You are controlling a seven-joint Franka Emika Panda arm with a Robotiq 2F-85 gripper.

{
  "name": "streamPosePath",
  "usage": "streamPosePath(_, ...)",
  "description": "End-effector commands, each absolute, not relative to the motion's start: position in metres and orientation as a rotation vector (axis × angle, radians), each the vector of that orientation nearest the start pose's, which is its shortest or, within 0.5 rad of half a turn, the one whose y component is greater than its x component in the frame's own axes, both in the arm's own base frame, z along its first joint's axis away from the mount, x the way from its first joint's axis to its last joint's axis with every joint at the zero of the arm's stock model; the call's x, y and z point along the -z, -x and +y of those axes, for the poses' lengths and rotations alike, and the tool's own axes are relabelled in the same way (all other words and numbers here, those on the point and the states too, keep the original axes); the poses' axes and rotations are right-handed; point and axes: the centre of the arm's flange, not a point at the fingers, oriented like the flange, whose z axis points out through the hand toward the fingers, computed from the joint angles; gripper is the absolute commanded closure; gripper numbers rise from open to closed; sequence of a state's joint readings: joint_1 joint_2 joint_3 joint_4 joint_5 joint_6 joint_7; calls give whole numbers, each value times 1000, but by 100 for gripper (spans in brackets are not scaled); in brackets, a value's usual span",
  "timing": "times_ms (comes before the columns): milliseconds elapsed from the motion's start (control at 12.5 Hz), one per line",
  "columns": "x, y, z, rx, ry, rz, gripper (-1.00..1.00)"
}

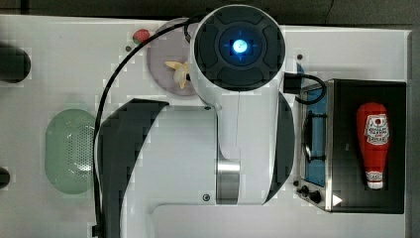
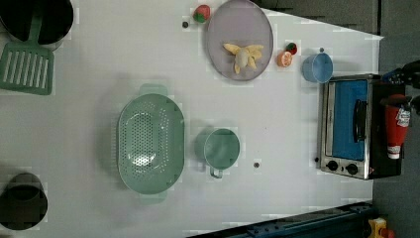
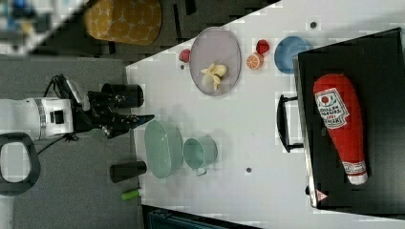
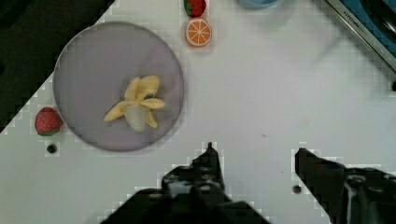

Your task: Pick banana from plate and place on table.

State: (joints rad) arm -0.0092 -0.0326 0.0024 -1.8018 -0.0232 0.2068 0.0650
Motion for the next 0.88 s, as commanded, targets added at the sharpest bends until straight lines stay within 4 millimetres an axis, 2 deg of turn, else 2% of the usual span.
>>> streamPosePath(80, -637, -395, -25, 55, 2786, 1400, -59)
streamPosePath(240, -637, -395, -25, 55, 2786, 1400, -99)
streamPosePath(480, -629, -409, -17, 80, 2796, 1377, -100)
streamPosePath(640, -611, -435, -1, 103, 2822, 1332, -100)
streamPosePath(880, -570, -488, 28, 126, 2857, 1257, -100)
